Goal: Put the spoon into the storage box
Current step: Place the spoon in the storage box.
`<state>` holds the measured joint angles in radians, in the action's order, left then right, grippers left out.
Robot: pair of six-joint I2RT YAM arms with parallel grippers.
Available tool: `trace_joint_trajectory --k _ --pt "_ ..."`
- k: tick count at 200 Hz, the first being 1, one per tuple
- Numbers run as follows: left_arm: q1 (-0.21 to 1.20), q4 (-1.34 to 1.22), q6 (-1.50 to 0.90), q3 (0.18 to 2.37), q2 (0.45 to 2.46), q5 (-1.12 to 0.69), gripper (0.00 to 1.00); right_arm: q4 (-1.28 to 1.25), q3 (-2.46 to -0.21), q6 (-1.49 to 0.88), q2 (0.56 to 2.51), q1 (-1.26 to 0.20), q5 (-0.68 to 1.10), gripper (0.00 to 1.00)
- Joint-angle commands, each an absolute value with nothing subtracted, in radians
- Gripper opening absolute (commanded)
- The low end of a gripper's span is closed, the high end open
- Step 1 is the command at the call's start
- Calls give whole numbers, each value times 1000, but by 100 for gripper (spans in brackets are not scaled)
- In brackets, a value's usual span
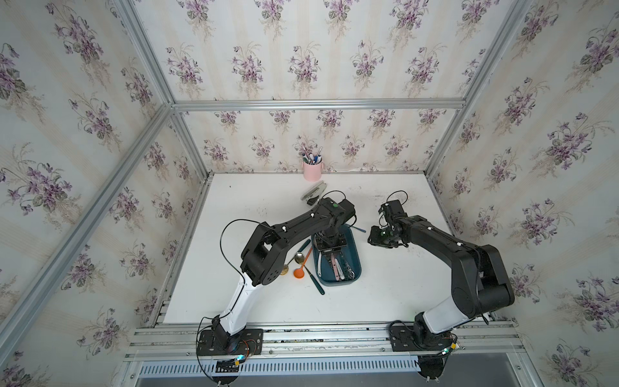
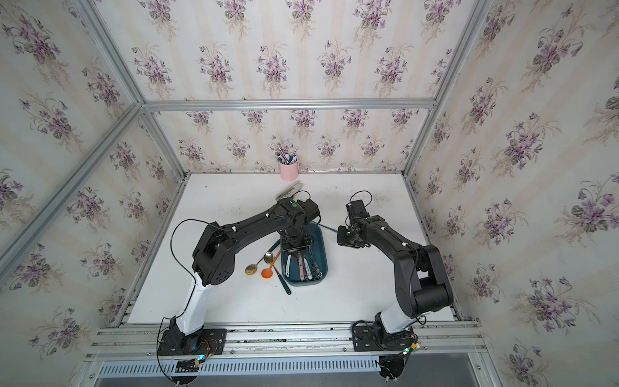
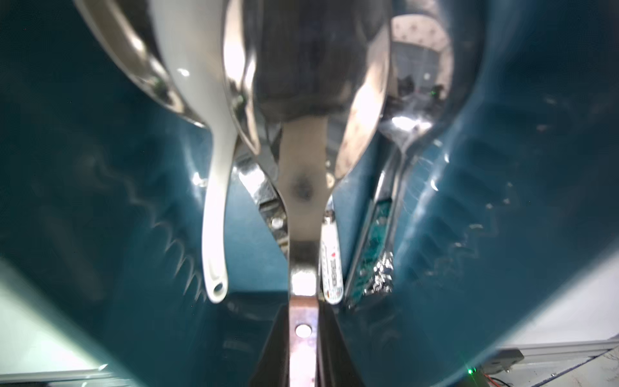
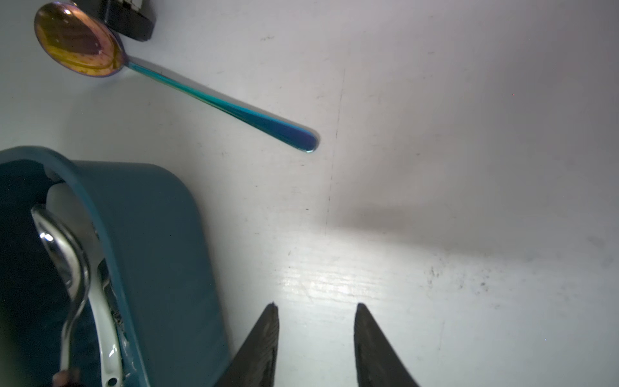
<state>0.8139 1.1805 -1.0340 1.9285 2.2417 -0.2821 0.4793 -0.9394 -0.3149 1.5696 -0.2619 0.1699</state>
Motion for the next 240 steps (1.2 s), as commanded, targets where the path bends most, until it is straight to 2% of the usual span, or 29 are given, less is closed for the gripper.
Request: trace_joint_trajectory --k 1,57,68,80,112,124,135,142,153,169,184,240 --pt "814 1184 -1045 1942 2268 -297 10 449 -929 -328 1553 -261 189 40" --pt "805 1165 -1039 1933 2286 -345 14 437 -894 -334 1511 -261 192 40" --pt "804 1160 -1035 1935 2284 -344 18 437 -891 -333 1509 -261 196 40" --pt "804 1164 -1038 1932 2278 -337 33 438 -890 -333 1508 -261 201 40" --pt "803 1141 -1039 1910 2259 -330 36 440 -891 -336 1508 -261 206 40" --pt "802 1135 -1034 1908 2251 -331 51 442 -894 -334 1508 -261 205 40" --pt "801 1113 -1023 1901 2240 -345 54 443 -897 -334 1502 -261 205 40" --pt "802 1097 -1012 1900 2230 -346 63 443 -897 -334 1495 -261 206 40" --pt "802 1069 -993 1891 2203 -338 67 443 -899 -334 1481 -262 200 40" --pt "802 1024 -964 1873 2143 -299 80 447 -905 -329 1465 -261 195 40" --pt "801 987 -922 1862 2087 -251 99 447 -913 -317 1456 -261 208 41" --pt "762 993 -765 1872 1962 -94 100 453 -969 -277 1445 -268 235 43"
